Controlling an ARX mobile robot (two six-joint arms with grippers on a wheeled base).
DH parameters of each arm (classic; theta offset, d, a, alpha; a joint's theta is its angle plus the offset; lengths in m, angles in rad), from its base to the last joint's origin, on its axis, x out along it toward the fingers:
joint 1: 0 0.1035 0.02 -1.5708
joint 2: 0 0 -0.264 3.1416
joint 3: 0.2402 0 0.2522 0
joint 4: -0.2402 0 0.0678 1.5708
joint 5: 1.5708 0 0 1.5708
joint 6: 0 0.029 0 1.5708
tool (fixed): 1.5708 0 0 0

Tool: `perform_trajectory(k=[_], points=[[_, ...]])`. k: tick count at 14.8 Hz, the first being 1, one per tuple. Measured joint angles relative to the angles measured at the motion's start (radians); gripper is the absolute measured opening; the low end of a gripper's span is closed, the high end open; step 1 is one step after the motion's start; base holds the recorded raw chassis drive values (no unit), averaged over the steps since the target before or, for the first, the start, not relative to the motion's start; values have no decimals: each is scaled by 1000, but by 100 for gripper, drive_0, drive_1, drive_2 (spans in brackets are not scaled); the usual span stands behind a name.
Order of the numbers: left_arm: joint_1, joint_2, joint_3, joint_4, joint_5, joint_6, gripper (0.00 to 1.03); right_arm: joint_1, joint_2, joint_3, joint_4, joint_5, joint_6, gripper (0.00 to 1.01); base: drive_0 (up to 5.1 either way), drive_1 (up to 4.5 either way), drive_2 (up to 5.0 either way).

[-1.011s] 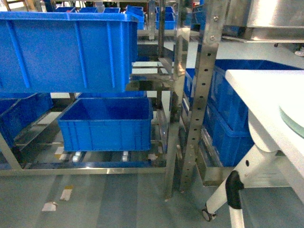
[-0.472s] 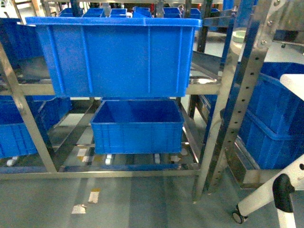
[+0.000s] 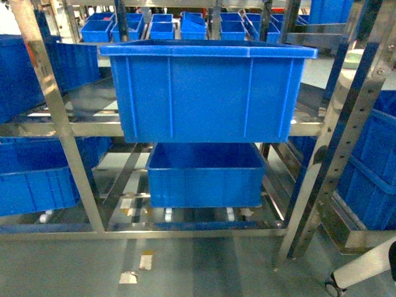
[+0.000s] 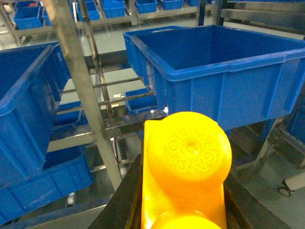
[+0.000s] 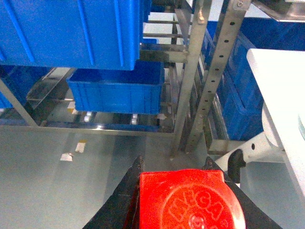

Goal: Sort and place red and yellow blocks in left bins

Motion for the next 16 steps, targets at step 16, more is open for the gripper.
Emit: perform_trajectory(k=[16], points=[[1,4,-5,5,-5,0,27,0,1,0,0,-4,-2,28,-356,247,120]])
